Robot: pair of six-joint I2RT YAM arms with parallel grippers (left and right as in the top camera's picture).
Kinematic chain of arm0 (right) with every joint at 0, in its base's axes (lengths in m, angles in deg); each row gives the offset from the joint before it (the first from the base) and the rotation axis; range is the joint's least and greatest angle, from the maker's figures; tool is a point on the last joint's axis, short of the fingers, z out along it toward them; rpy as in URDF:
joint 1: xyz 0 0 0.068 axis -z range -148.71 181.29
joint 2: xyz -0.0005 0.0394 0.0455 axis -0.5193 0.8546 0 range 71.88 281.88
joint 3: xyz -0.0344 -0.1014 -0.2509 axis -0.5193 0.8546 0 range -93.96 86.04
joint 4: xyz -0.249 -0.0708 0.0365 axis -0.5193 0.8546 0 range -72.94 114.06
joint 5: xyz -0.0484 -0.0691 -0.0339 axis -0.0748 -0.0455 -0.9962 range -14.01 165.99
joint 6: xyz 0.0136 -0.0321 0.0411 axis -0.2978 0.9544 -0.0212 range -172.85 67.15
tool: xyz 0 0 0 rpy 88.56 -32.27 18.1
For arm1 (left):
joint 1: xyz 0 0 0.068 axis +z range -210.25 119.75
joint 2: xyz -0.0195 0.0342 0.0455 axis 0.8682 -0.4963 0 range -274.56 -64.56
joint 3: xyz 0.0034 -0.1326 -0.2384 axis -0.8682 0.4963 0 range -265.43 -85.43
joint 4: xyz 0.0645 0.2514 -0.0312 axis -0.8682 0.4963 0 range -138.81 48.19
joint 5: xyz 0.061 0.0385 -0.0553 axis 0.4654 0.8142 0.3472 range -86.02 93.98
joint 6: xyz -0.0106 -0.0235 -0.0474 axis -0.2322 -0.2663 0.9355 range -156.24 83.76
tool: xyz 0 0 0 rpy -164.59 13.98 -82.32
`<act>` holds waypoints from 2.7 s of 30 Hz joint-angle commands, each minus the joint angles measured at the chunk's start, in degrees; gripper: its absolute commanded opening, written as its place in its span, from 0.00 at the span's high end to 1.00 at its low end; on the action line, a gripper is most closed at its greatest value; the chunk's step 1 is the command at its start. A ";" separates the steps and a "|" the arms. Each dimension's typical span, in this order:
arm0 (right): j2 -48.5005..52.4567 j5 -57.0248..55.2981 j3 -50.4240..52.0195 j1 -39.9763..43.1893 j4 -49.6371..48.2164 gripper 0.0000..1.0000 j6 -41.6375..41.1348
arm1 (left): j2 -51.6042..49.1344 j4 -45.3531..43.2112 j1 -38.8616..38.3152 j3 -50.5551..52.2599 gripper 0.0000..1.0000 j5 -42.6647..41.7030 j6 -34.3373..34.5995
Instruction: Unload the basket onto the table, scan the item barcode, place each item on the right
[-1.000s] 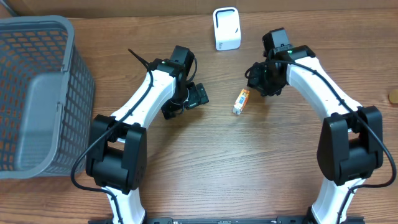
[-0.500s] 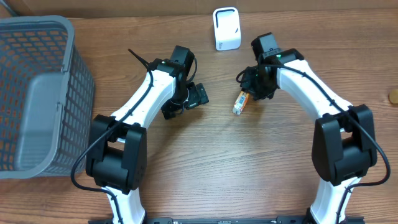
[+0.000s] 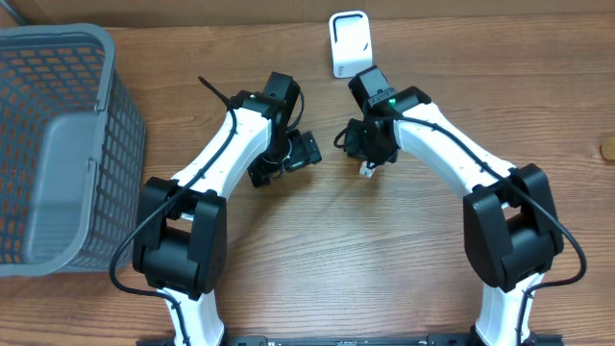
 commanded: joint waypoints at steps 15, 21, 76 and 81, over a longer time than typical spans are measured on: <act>-3.37 -4.00 -2.38 12.24 7.80 0.73 1.99 | 0.24 -1.38 -0.11 0.24 0.00 1.22 -0.48; -1.62 5.81 4.20 10.88 -1.38 0.74 1.99 | 0.24 -1.36 -0.11 0.24 0.00 1.22 -0.50; 4.72 74.38 2.27 28.39 -9.14 0.96 31.45 | 0.24 -0.09 -0.11 0.28 0.00 2.32 -0.48; 4.72 84.98 2.27 29.07 -9.25 0.96 36.54 | 0.24 -1.01 -0.11 0.28 0.00 2.49 -0.48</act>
